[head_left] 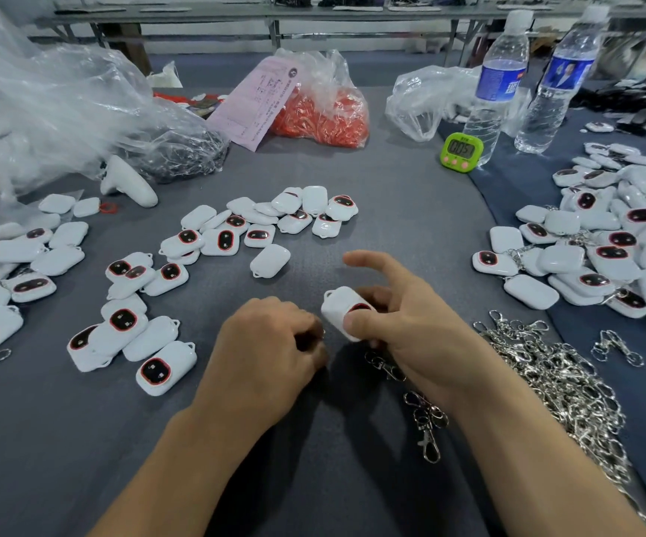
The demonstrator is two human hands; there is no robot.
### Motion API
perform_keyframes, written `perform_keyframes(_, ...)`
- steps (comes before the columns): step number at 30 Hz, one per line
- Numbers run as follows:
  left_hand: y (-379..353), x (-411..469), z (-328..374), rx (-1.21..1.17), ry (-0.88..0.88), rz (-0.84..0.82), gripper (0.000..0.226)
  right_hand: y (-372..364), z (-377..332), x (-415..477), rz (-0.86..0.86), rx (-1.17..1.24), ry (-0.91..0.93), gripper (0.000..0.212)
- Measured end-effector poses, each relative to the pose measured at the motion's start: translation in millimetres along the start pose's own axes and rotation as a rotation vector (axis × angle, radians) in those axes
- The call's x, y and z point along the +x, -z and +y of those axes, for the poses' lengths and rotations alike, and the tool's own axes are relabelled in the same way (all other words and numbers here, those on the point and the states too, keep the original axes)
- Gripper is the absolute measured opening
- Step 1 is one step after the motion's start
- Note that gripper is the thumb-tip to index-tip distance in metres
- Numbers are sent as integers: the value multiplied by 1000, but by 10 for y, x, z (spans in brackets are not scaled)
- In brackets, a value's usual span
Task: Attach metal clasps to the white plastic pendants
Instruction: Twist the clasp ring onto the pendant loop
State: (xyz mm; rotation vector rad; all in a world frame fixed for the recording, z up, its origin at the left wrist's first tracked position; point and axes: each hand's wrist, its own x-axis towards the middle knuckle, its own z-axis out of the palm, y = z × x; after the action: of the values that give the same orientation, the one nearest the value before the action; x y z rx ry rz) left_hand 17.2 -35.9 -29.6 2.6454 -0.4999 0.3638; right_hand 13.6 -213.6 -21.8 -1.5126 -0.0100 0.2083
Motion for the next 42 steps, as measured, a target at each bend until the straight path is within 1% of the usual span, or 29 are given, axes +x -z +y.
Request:
perform_keyframes(2,-11,7,-13,-37,5,-20,14,9,22,-4,55,-77,25,49)
perform_keyframes(4,-11,14,-23,-73,7,-32,19,25,30,-2,114,-239,92,26)
perform_keyframes(5,-14,19,-23,-94,13,-44,21,30,30,-2,111,-300,119,18)
perform_keyframes(6,-16,18,-25,-112,23,-56,22,33,34,0,103,-349,136,21)
perform_keyframes(7,-16,19,-28,-128,35,-61,23,33,36,2,112,-391,143,29)
perform_keyframes(9,-27,19,-40,-162,72,-53,17,38,36,6,167,-474,151,37)
perform_keyframes(11,-30,23,-50,-206,111,-55,8,19,38,15,202,-510,144,37)
perform_keyframes(13,-25,21,-59,-238,120,-65,9,-4,52,25,205,-532,126,34)
perform_keyframes(15,-13,17,-60,-264,119,-74,12,-11,55,26,197,-586,120,27)
perform_keyframes(18,1,16,-63,-292,117,-94,15,-22,33,6,179,-596,136,20)
perform_keyframes(22,5,14,-65,-287,113,-108,15,-44,23,-15,191,-607,174,20)
perform_keyframes(28,-8,-3,-59,-263,88,-83,14,-88,-8,-43,203,-704,189,19)
perform_keyframes(31,-13,-13,-53,-234,65,-64,22,-111,-11,-43,215,-755,185,20)
perform_keyframes(33,-18,-16,-61,-230,60,-54,22,-120,-2,-44,217,-778,164,21)
perform_keyframes(36,-23,-6,-73,-242,66,-53,21,-107,6,-48,205,-760,145,22)
perform_keyframes(38,-28,2,-83,-249,81,-67,21,-93,10,-48,209,-706,144,21)
perform_keyframes(42,-25,17,-104,-282,100,-86,13,-93,33,-14,252,-587,136,23)
